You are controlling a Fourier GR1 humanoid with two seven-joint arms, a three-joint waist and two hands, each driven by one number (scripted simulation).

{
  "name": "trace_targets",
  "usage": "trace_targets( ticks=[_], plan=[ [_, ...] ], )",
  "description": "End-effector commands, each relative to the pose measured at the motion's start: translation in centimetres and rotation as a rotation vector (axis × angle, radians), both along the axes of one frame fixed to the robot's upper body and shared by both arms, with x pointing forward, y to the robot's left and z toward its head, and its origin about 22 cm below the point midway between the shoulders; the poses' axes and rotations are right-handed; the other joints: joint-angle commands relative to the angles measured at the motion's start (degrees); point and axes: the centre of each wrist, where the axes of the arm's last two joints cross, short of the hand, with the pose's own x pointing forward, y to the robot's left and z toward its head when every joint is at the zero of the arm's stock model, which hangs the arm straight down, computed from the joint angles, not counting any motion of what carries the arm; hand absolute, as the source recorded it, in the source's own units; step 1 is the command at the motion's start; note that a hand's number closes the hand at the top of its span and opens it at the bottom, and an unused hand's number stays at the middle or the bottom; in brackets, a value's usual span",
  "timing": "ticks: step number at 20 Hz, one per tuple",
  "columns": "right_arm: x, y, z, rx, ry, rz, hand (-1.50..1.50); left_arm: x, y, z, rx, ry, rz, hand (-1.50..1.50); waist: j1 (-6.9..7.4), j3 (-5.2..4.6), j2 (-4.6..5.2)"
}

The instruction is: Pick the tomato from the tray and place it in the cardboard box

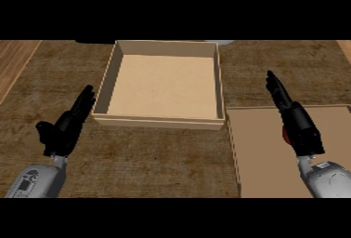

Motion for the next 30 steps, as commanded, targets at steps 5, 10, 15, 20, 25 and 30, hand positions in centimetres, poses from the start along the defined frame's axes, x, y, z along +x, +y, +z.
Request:
trace_targets(
  ticks=[5, 10, 15, 20, 25, 30],
  plan=[
    [0.4, -5.8, 0.2, 0.262, 0.06, 0.27, -1.5, -0.4, 8.0, 2.5, 0.312, -0.018, 0.299, 0.0, -1.32, 0.45, -0.19],
    [-1.7, -12.0, -0.4, -0.396, 0.006, 0.449, -1.5, -1.5, 7.7, 0.8, 0.34, 0.054, 0.319, 0.0, -1.48, 0.5, -0.03],
    [-2.8, -17.0, -4.7, 0.121, -0.071, 0.438, -1.5, -1.2, 8.7, 1.9, 0.361, 0.06, 0.331, 0.0, -0.83, 0.6, 0.24],
    [-0.8, -22.2, -2.2, -0.048, -0.18, 0.471, -1.5, -1.1, 8.0, 2.4, 0.358, 0.035, 0.312, 0.0, 0.4, 0.43, 0.09],
    [0.7, -22.8, 1.2, -0.455, -0.085, 0.577, -1.5, -0.3, 6.3, 1.7, 0.352, 0.047, 0.297, 0.0, 0.63, 0.28, 0.22],
    [3.4, -21.5, 3.0, -0.627, -0.006, 0.683, -1.5, -1.3, 7.8, 1.6, 0.375, 0.07, 0.295, 0.0, 0.53, 0.1, -0.14]
  ],
)
